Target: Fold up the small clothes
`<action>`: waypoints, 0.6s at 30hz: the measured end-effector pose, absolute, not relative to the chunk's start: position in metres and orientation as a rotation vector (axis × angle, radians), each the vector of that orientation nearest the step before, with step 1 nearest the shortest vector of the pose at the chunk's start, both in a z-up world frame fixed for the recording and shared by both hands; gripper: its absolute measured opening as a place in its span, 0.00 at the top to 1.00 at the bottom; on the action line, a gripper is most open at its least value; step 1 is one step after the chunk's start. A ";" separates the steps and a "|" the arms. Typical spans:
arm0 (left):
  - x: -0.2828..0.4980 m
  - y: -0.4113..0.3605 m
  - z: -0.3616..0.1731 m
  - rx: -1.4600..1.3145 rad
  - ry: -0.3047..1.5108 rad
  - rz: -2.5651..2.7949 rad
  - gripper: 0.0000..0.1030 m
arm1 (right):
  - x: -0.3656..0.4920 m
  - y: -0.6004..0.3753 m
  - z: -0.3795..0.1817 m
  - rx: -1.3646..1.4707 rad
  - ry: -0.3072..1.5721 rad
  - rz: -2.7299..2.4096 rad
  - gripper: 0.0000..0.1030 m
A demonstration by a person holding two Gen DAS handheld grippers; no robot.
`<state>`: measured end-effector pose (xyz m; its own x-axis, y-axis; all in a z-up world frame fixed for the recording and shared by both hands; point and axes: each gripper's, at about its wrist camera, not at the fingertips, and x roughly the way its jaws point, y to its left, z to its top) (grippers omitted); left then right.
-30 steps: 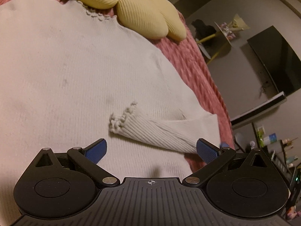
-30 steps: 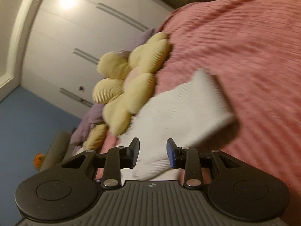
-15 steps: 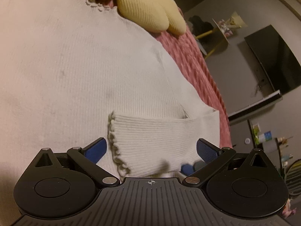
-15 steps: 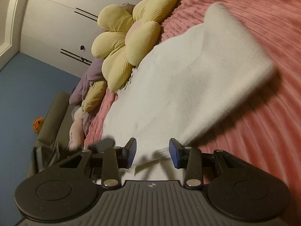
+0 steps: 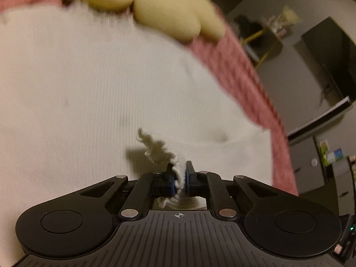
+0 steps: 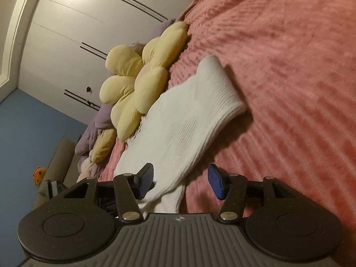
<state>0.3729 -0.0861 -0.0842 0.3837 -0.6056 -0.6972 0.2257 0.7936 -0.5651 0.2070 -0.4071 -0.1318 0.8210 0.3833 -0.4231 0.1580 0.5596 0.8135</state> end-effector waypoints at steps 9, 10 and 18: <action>0.383 -0.002 -0.025 -0.301 0.825 -0.352 0.90 | 0.246 -0.377 -0.117 0.906 0.615 0.169 0.47; 0.385 0.011 -0.030 -0.281 0.826 -0.303 0.90 | 0.250 -0.373 -0.115 0.898 0.613 0.175 0.47; 0.393 0.058 -0.077 -0.231 0.889 -0.114 0.88 | 0.285 -0.345 -0.115 0.849 0.660 0.178 0.48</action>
